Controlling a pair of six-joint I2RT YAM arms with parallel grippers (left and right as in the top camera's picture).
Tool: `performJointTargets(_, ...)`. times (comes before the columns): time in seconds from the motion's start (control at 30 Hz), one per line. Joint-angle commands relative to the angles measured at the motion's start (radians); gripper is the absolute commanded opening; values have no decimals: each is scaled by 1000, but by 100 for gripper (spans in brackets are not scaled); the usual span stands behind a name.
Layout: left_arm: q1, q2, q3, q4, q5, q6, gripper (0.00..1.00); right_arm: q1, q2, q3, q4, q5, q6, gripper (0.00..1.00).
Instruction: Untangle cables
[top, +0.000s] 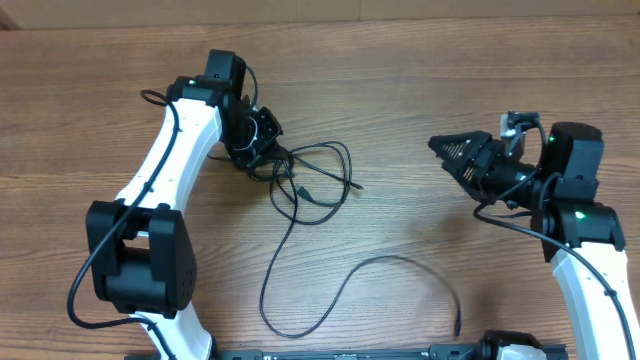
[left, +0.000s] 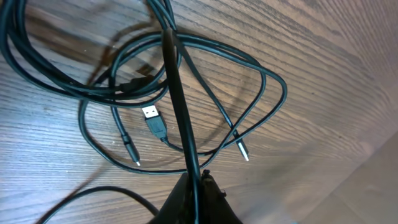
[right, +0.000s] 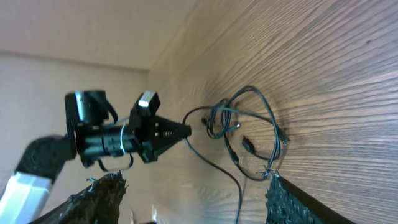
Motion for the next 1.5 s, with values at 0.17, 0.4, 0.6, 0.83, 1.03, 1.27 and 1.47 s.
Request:
performJointTargets(0.17, -93, -4, 17, 64, 158, 82, 4, 238, 39, 12, 24, 177, -63, 74)
performJointTargets(0.4, -145, -4, 17, 58, 174, 80, 4, 409, 149, 12, 72, 347, -174, 74)
performJointTargets(0.6, -145, -4, 17, 24, 364, 80, 4, 494, 250, 12, 114, 343, -409, 79)
performJointTargets(0.83, -145, -4, 17, 26, 433, 23, 4, 554, 309, 12, 152, 343, -417, 72)
performJointTargets(1.03, -145, -4, 17, 30, 421, 23, 4, 594, 309, 12, 187, 343, -417, 56)
performJointTargets(1.27, -145, -4, 17, 35, 407, -64, 4, 615, 309, 12, 167, 335, -416, 46)
performJointTargets(1.47, -145, -4, 17, 52, 400, -67, 4, 623, 309, 12, 167, 336, -417, 28)
